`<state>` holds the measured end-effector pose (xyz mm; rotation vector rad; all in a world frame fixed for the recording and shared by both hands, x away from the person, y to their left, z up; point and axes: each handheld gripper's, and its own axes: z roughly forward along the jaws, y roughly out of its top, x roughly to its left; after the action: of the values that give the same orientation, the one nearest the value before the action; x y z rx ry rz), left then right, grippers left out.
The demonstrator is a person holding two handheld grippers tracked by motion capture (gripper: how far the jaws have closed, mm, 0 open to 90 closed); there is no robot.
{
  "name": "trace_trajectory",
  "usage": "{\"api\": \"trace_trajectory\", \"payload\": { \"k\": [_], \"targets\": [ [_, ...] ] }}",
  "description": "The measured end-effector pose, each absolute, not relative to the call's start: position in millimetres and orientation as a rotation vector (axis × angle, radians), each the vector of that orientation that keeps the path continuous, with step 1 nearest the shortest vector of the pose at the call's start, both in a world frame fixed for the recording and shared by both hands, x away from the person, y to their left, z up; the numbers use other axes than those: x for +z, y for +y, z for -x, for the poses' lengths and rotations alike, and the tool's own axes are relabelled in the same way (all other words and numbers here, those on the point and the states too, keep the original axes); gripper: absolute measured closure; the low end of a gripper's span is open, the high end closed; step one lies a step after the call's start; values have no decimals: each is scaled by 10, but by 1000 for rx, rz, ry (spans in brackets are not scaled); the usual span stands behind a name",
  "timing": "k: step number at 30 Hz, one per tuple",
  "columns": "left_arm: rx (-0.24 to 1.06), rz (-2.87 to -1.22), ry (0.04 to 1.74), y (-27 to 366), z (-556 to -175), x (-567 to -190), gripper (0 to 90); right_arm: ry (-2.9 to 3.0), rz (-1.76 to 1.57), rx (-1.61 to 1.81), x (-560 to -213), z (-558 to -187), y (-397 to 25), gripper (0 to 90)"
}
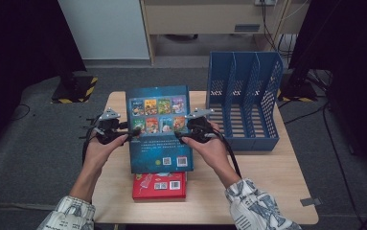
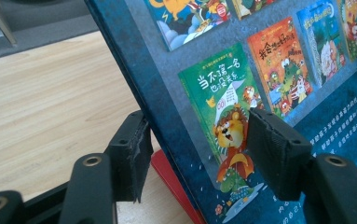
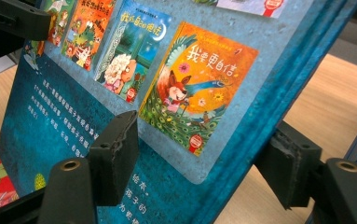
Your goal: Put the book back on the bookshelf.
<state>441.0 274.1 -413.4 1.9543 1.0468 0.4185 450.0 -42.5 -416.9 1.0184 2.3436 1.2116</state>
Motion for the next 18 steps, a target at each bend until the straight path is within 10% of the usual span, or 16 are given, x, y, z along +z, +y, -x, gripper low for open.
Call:
{"api": "trace_trajectory", "payload": {
  "k": [18],
  "targets": [
    [431,-1930,1058,2809,-4429,-4066,424,2324,-966,1216,-4009,-4518,-360,374]
  ]
}}
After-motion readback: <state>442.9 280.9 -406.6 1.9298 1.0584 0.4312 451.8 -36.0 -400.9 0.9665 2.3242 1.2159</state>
